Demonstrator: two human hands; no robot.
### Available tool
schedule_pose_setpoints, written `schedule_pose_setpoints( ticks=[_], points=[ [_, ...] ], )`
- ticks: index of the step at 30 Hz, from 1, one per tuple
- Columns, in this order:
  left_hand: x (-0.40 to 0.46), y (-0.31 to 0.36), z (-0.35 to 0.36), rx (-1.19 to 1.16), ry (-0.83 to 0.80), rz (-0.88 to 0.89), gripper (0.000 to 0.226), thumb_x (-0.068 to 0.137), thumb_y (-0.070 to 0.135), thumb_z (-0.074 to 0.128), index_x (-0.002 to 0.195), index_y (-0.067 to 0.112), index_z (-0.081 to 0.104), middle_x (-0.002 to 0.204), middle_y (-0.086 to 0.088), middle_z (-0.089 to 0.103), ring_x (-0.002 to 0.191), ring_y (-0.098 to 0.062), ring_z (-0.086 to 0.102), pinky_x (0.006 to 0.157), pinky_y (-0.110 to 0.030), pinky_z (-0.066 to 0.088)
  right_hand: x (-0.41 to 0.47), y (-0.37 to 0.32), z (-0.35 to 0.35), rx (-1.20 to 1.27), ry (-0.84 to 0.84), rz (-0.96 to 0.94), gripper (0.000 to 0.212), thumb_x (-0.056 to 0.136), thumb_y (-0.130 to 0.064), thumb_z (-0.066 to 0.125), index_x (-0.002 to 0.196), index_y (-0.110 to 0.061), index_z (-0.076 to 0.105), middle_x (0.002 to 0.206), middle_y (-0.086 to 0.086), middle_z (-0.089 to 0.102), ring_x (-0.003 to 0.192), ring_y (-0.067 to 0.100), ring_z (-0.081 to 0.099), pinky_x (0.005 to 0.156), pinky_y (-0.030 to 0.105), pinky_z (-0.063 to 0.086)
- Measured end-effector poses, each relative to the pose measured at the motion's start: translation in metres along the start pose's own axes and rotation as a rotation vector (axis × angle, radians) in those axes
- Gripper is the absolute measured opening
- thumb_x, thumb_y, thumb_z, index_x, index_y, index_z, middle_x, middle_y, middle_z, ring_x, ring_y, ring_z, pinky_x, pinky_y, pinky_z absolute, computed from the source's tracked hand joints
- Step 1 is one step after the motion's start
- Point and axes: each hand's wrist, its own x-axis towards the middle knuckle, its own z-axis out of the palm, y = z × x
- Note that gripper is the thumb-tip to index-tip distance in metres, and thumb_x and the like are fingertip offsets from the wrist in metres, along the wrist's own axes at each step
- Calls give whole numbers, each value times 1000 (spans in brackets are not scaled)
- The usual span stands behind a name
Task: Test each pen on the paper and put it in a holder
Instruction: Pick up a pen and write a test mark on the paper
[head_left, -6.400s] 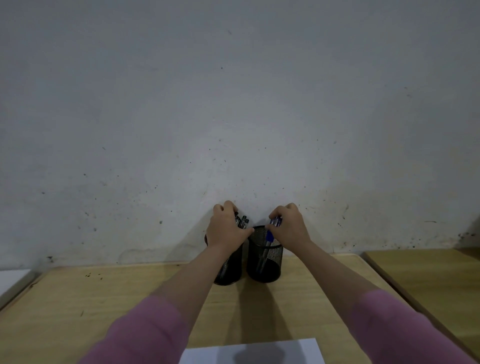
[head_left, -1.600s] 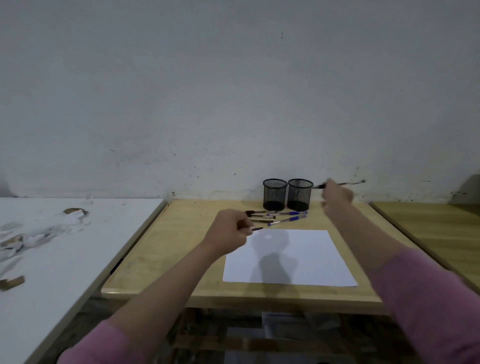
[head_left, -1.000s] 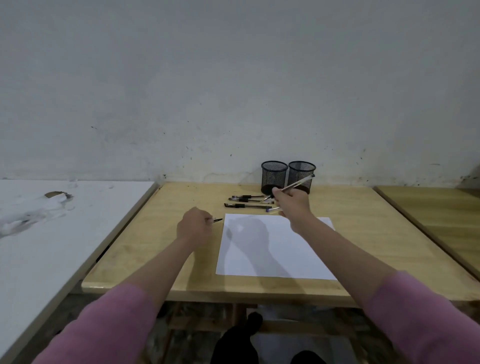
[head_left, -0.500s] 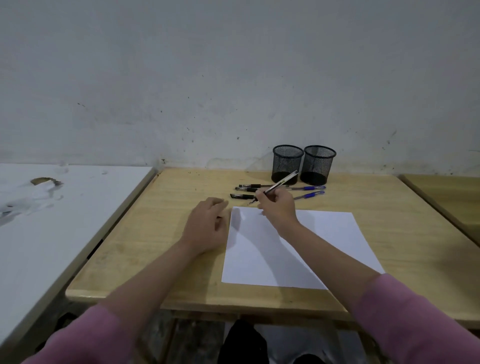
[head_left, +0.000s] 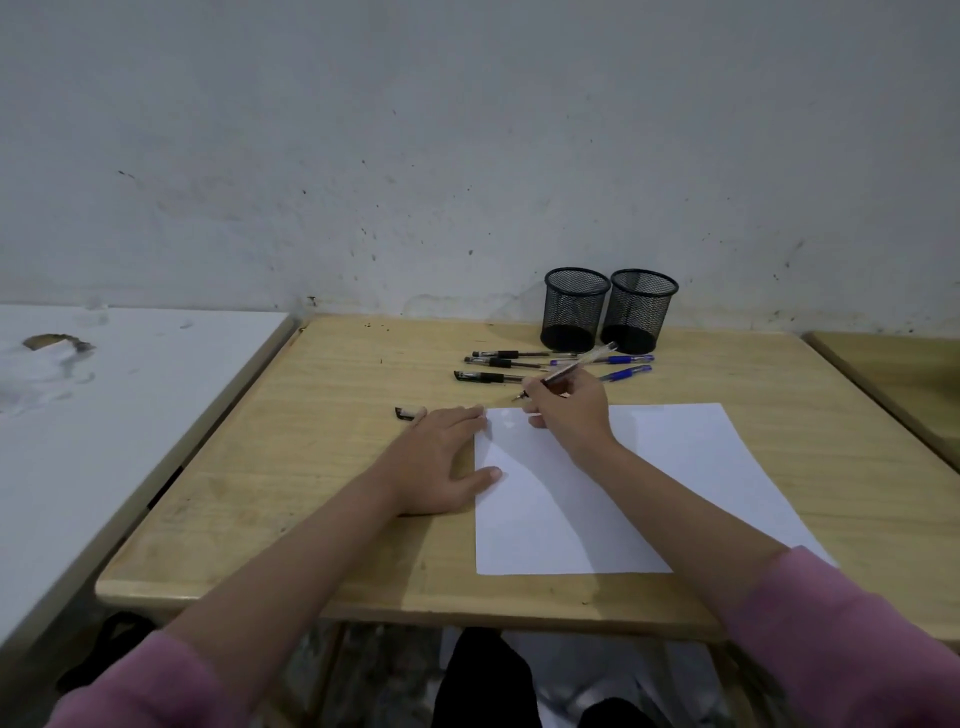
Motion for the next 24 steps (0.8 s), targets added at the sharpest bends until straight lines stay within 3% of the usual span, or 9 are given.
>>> schedule_pose_setpoints(
  ticks=[3, 7, 12, 19, 24],
  points=[
    [1, -2, 0, -11, 4, 7, 81, 76, 66, 43, 141, 19, 34, 153, 5, 27, 141, -11, 23, 118, -44, 13, 3, -5, 13, 18, -38, -6, 14, 80, -3, 68, 73, -9, 57, 68, 6, 65, 64, 15, 66, 55, 24, 58],
    [1, -1, 0, -30, 31, 3, 82, 75, 64, 49, 141, 17, 35, 153, 4, 28, 141, -11, 24, 112, -29, 15, 7, -7, 28, 48, -32, 9, 18, 79, -2, 67, 70, -6, 52, 63, 11, 63, 53, 12, 65, 51, 28, 56],
    [-2, 1, -2, -41, 96, -70, 95, 64, 74, 49, 139, 17, 39, 151, 4, 32, 139, -11, 27, 110, -29, 25, 8, -2, 32, 26, -28, -12, 24, 79, -1, 66, 65, -7, 47, 59, 18, 59, 43, 12, 63, 45, 28, 53],
    [-3, 1, -2, -38, 88, -76, 95, 64, 76, 46, 139, 19, 37, 151, 5, 33, 138, -10, 27, 108, -31, 31, 10, -6, 41, -8, -3, -14, 34, 77, 1, 62, 58, -14, 38, 49, 9, 51, 41, 17, 63, 40, 24, 46],
    [-2, 1, -2, -17, 102, -63, 93, 65, 76, 45, 138, 18, 38, 150, 4, 35, 137, -12, 29, 108, -34, 34, 9, -1, 41, -31, -75, -83, 32, 76, 2, 62, 59, -13, 40, 50, 9, 52, 44, 15, 63, 43, 26, 49]
  ],
)
